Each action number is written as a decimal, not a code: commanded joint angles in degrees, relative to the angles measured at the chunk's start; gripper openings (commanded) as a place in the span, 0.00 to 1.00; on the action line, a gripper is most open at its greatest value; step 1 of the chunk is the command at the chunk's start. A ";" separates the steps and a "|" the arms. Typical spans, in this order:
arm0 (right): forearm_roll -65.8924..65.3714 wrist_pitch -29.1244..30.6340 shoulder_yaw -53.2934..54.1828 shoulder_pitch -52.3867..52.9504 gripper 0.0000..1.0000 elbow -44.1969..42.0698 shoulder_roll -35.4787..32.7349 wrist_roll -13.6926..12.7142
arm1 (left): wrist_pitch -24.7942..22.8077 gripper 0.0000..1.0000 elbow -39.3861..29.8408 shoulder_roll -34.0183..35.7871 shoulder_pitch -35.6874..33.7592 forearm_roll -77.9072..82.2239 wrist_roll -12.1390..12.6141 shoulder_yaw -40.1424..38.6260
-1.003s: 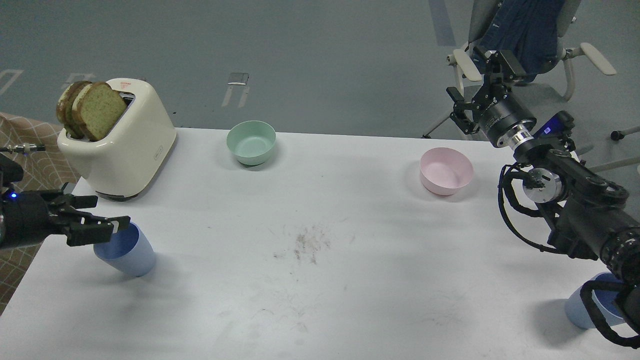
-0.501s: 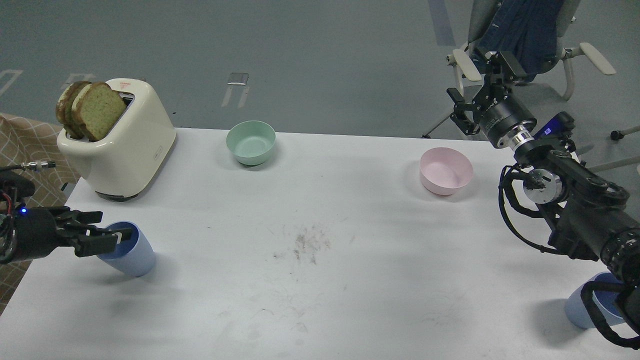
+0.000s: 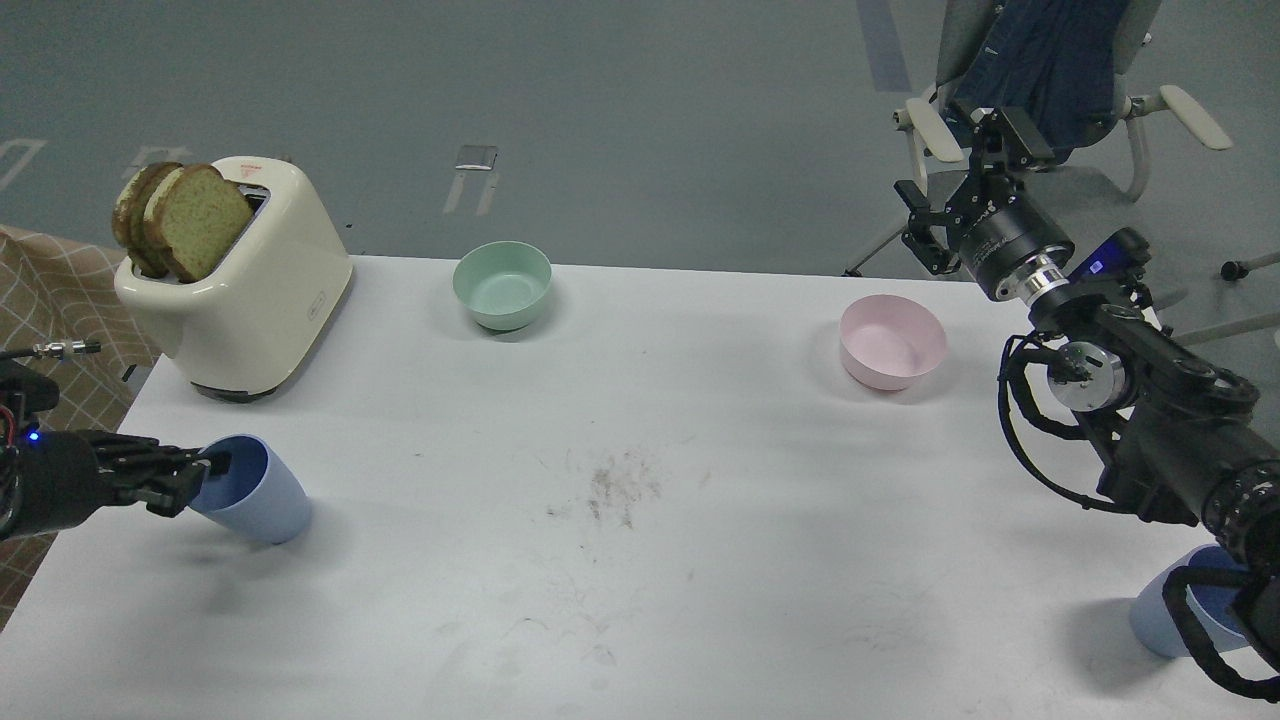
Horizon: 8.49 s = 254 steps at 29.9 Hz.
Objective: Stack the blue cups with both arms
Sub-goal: 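Lift the blue cup with the left gripper and carry it toward table center, then set the blue cup upright at table center and release, raising left gripper, then reach the right gripper down to the other blue cup and grasp it, then lift the blue cup with the right gripper and carry it above the placed cup, then lower the held cup into the placed blue cup with the right gripper, then open the right gripper and raise it away from the stacked cups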
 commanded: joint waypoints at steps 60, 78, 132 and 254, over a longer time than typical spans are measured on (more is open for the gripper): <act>-0.17 0.00 -0.97 14.94 1.00 -0.01 -1.18 -0.01 | -21.65 0.78 7.60 -57.28 -34.89 18.62 3.47 10.14; -5.42 0.00 -13.88 14.77 1.00 21.58 -24.07 -0.01 | -21.30 0.94 8.65 -48.60 -45.17 -16.31 3.82 0.32; -70.75 -9.01 -45.09 6.34 0.84 59.94 -71.06 -0.01 | -17.43 0.94 23.51 -50.61 -34.36 -60.04 3.82 -6.39; -55.31 0.00 -61.36 55.81 0.66 51.69 -9.25 -1.29 | -17.43 0.94 24.56 -51.40 -34.45 -59.86 4.17 -6.21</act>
